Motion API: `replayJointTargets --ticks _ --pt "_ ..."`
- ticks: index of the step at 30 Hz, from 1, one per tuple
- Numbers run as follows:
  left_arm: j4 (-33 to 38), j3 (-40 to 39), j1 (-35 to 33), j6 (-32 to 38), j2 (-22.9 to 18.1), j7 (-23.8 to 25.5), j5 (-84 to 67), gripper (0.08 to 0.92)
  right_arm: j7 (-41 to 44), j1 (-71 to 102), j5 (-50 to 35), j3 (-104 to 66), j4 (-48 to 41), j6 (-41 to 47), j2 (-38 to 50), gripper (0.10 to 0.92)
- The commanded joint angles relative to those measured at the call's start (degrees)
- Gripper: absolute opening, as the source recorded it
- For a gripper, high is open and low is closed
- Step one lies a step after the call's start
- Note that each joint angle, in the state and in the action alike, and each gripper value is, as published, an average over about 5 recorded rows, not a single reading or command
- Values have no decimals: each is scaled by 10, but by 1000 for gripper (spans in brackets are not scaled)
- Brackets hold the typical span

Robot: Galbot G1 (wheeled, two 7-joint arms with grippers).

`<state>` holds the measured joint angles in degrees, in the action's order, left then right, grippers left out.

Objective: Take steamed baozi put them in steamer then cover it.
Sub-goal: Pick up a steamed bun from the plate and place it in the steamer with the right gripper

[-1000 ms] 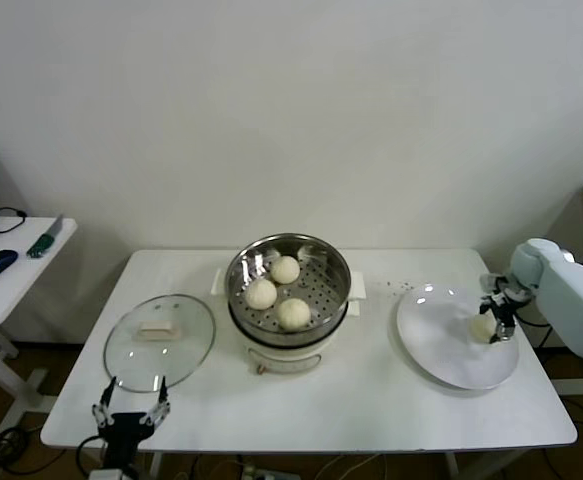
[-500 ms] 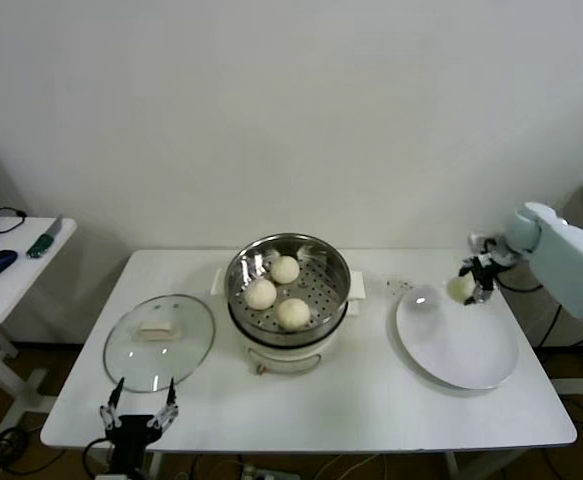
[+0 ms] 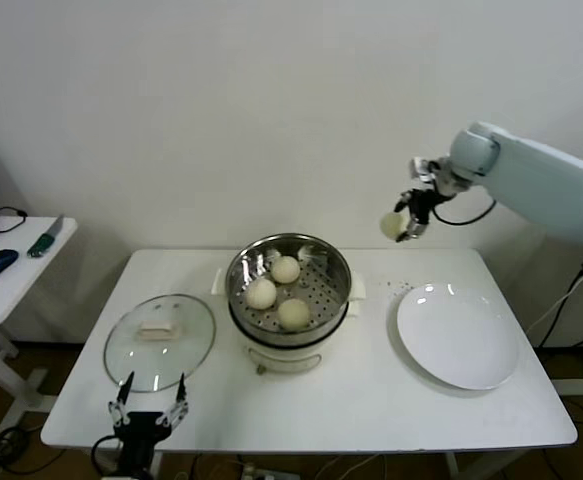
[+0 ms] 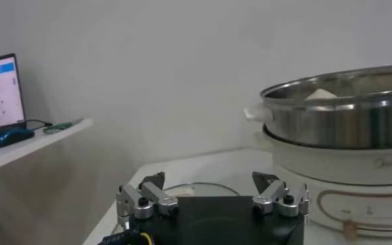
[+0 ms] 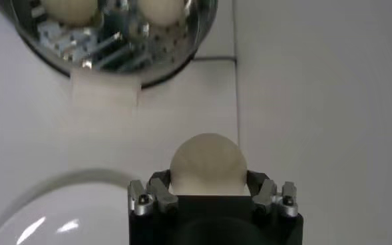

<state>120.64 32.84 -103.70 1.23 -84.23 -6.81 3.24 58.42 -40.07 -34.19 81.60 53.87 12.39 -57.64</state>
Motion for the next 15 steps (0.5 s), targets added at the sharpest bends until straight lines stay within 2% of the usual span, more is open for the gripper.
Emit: replayJointTargets --ticks 1,6,15 --pt "13 -15 -3 2 -4 0 3 823 -44 -113 -204 160 63 60 -114 729" --pt "10 -17 -6 9 -1 1 3 823 -59 -99 -226 190 65 67 -165 731" --pt "0 -2 -14 19 10 1 -10 823 -67 -36 -194 197 52 68 -198 738"
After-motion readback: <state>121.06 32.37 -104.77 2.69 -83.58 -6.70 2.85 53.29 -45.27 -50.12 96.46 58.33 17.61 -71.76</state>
